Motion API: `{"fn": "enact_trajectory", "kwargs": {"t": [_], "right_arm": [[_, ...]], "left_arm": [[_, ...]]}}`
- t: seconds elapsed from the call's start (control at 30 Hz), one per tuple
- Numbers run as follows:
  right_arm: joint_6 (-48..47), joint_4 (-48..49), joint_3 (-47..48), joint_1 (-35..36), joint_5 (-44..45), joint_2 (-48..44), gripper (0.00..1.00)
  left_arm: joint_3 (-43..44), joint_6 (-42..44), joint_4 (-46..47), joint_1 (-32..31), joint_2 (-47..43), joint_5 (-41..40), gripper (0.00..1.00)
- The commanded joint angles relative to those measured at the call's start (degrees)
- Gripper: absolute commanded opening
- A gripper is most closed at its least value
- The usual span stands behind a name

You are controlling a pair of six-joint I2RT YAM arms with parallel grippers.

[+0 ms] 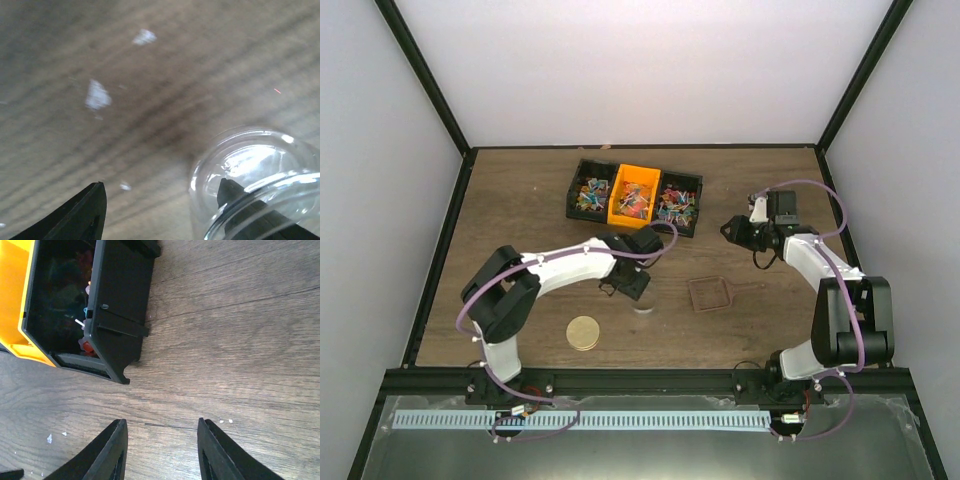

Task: Pack the candies
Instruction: Move the packing bottle to the center of the board, then pick up the spatula from the center of the board.

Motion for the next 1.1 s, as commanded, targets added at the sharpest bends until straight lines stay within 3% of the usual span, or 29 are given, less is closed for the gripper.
{"fn": "enact_trajectory", "kwargs": {"t": [0.0,0.2,0.47,0.7,0.87,1.07], "right_arm": [[-0.65,-0.43,2.03,0.50,-0.90,0.53,0.40],[0.33,-1.68,2.74,0.42,-2.95,0.45,0.47],[1.99,-3.49,3.21,0.46,-3.68,-2.85,0.49],[3.94,-4.28,2.73,-0.03,-1.44,-5.46,0.50],[6.82,-3.79,1.96,-1.87,-0.28,-7.95,0.50],[8.93,-4.57,0.47,-2.30,2.01,-11.79,0.50]], "left_arm": [[2.09,2.07,0.24,5.33,-0.07,-3.65,0.64],[3.21,4.59,1.89,12.48,0.88,-3.40,0.64],[8.90,2.34,0.14,13.40,0.24,-0.85,0.67],[13.21,-2.55,-2.35,10.12,-3.68,0.44,0.70],[19.47,-9.51,-7.08,4.41,0.19,1.92,0.70],[22.33,-14.90,-6.93,2.10,3.34,6.42,0.70]]}}
